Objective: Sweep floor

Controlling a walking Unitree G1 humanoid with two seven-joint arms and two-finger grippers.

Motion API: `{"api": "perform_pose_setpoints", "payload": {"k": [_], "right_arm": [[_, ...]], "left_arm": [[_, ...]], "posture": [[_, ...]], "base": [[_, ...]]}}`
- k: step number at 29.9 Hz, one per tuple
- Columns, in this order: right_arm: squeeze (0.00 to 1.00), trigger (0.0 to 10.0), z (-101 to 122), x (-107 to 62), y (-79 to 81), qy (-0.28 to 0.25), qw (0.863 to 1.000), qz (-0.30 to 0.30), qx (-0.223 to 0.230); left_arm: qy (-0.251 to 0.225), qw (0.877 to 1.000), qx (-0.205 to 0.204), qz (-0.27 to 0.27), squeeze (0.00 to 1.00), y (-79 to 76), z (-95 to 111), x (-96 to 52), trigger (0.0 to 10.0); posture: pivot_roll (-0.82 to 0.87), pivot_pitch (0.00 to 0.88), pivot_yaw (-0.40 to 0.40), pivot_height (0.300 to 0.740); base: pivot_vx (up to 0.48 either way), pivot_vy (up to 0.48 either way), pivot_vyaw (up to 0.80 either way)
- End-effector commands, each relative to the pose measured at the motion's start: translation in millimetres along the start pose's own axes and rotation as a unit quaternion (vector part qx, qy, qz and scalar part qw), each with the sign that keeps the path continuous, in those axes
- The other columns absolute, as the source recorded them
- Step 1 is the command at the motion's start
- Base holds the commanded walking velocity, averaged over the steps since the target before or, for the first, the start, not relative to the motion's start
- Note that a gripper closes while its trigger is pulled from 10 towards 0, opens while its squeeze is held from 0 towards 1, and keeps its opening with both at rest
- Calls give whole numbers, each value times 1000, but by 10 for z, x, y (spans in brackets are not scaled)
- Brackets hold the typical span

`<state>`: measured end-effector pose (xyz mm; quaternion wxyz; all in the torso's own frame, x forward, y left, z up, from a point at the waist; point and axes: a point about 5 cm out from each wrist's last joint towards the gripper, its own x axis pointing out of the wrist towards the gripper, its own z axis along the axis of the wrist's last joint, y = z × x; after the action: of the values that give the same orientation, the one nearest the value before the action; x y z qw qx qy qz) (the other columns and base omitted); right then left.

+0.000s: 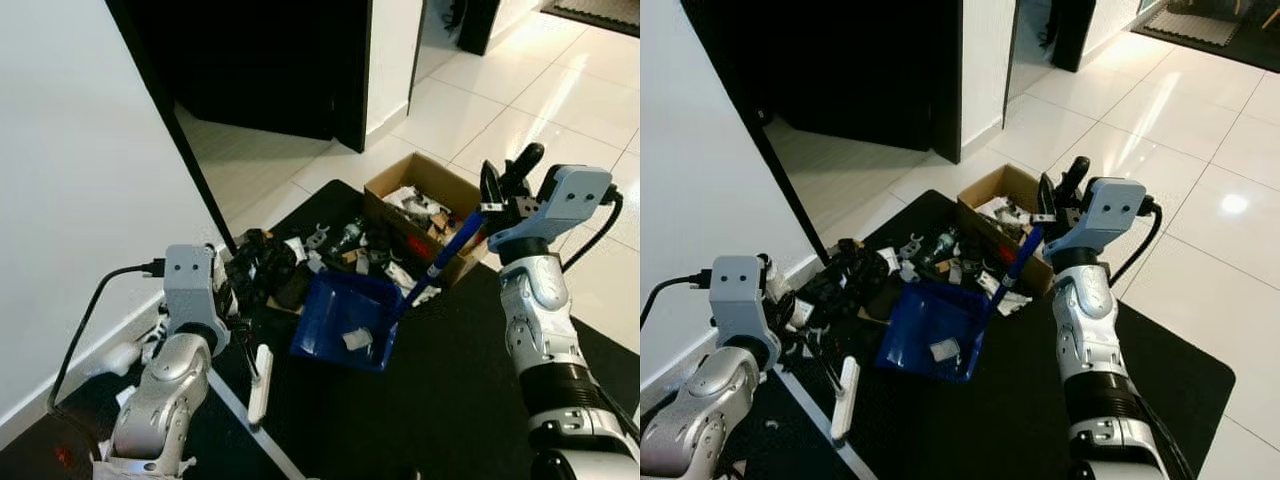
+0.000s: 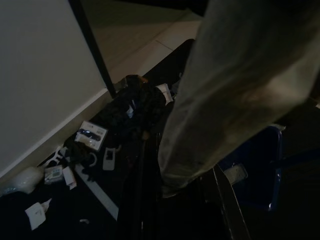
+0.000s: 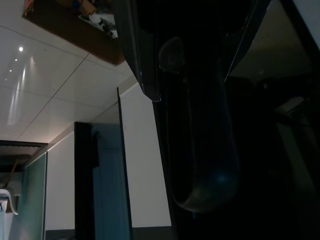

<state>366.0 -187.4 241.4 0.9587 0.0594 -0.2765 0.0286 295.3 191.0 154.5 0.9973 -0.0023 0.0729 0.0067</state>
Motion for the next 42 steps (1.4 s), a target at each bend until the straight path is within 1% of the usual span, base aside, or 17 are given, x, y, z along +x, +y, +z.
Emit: {"api": "perform_pose_setpoints", "payload": {"k": [1, 19, 35, 42], "right_arm": [[0, 10000, 72, 11, 31, -20, 1000, 7, 4], [0, 10000, 34, -8, 26, -9, 1000, 6, 6], [0, 10000, 23, -14, 24, -6, 1000, 6, 8], [0, 10000, 15, -21, 13, -4, 1000, 5, 8]], "left_arm": [[-22, 1000, 4, 10, 0, 9, 63, 4, 10000], [-28, 1000, 2, 10, 0, 2, 52, 37, 10000], [-28, 1000, 1, 11, 0, 7, 40, 37, 10000], [-26, 1000, 1, 12, 0, 5, 34, 35, 10000]], "posture": [[96, 188, 63, 740], [96, 186, 62, 740], [96, 187, 62, 740], [95, 189, 62, 740]], "base": [[480, 0, 0], [480, 0, 0], [480, 0, 0], [371, 0, 0]]}}
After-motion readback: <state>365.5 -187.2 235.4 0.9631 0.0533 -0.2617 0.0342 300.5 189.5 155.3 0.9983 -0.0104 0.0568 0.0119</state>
